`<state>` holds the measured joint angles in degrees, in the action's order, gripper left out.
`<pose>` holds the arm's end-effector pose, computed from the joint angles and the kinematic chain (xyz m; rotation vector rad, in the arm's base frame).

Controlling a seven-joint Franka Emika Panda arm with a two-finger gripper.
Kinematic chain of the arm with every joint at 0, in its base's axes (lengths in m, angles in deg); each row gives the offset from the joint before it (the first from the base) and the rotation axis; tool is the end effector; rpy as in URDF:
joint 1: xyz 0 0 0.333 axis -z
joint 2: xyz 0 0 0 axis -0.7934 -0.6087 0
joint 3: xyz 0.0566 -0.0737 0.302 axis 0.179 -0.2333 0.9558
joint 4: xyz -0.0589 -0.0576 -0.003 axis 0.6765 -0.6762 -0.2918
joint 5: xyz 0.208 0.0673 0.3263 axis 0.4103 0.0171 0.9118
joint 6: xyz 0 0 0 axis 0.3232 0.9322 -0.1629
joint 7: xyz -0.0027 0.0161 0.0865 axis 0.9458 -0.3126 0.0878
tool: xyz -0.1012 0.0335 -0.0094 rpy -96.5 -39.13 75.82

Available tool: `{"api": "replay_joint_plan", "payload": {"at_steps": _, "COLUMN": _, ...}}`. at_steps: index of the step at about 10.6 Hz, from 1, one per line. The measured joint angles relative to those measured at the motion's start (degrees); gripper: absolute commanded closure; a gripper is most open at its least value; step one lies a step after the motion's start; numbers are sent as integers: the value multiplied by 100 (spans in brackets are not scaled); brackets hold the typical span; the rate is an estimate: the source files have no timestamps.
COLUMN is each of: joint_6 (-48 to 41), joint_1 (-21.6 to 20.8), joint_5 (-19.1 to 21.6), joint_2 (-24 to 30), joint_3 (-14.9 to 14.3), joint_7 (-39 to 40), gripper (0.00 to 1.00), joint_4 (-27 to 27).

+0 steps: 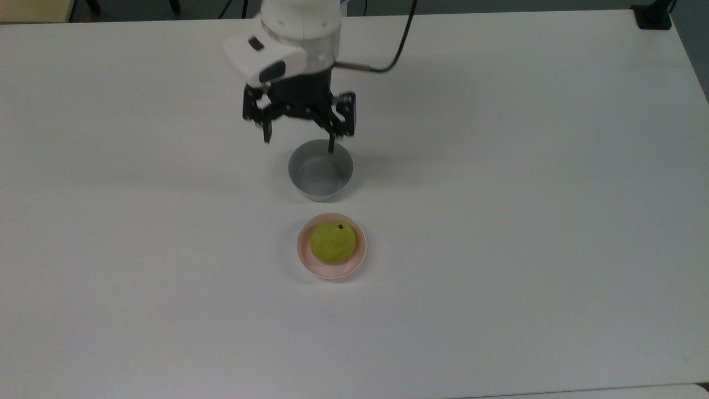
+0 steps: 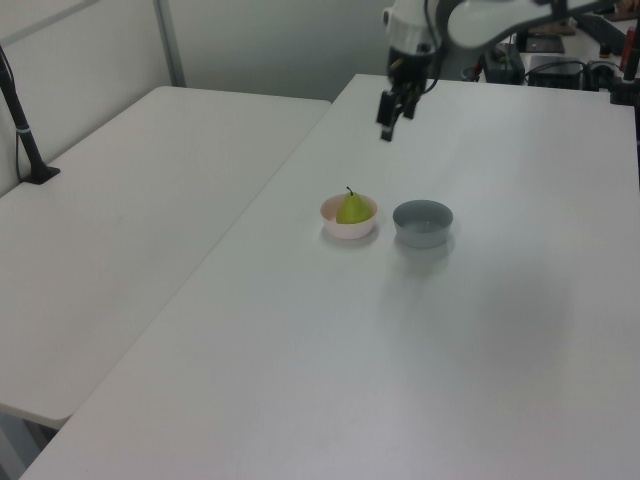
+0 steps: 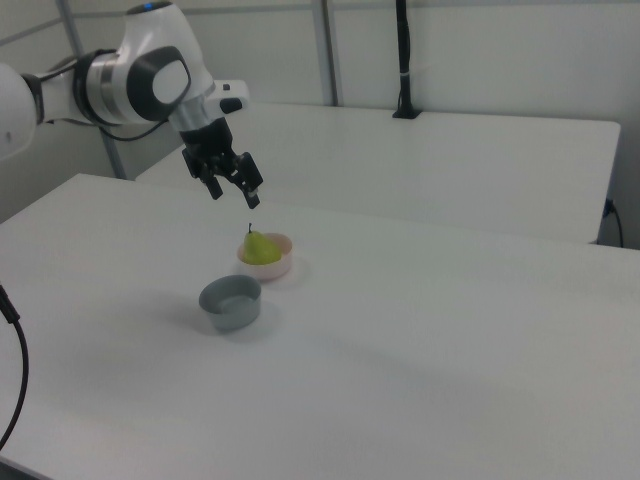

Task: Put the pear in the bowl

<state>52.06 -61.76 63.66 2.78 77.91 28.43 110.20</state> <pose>0.6533 0.0499 0.5113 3.0473 -0.1747 0.2826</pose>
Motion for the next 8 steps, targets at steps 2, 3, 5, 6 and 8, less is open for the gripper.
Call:
{"api": "replay_joint_plan", "payload": {"at_steps": 2, "joint_6": -904, "joint_1": 37, "joint_5": 0, "joint_2": 399, "joint_3": -3, "joint_7": 102, "gripper": 0, "joint_4": 9}}
{"api": "replay_joint_plan", "payload": {"at_steps": 3, "joint_6": -1250, "joint_1": 74, "joint_5": 0, "joint_2": 590, "joint_3": -4, "joint_7": 136, "gripper": 0, "joint_4": 14}}
{"api": "replay_joint_plan", "payload": {"at_steps": 5, "joint_6": -1637, "joint_1": 235, "joint_5": 96, "joint_2": 922, "joint_3": -6, "joint_7": 423, "gripper": 0, "joint_4": 31}}
{"api": "replay_joint_plan", "payload": {"at_steps": 6, "joint_6": -1853, "joint_1": 363, "joint_5": 313, "joint_2": 1056, "joint_3": -11, "joint_7": 718, "gripper": 0, "joint_4": 43}}
{"api": "replay_joint_plan", "payload": {"at_steps": 8, "joint_6": -2028, "joint_1": 605, "joint_5": 641, "joint_2": 1208, "joint_3": -13, "joint_7": 1075, "gripper": 0, "joint_4": 66}}
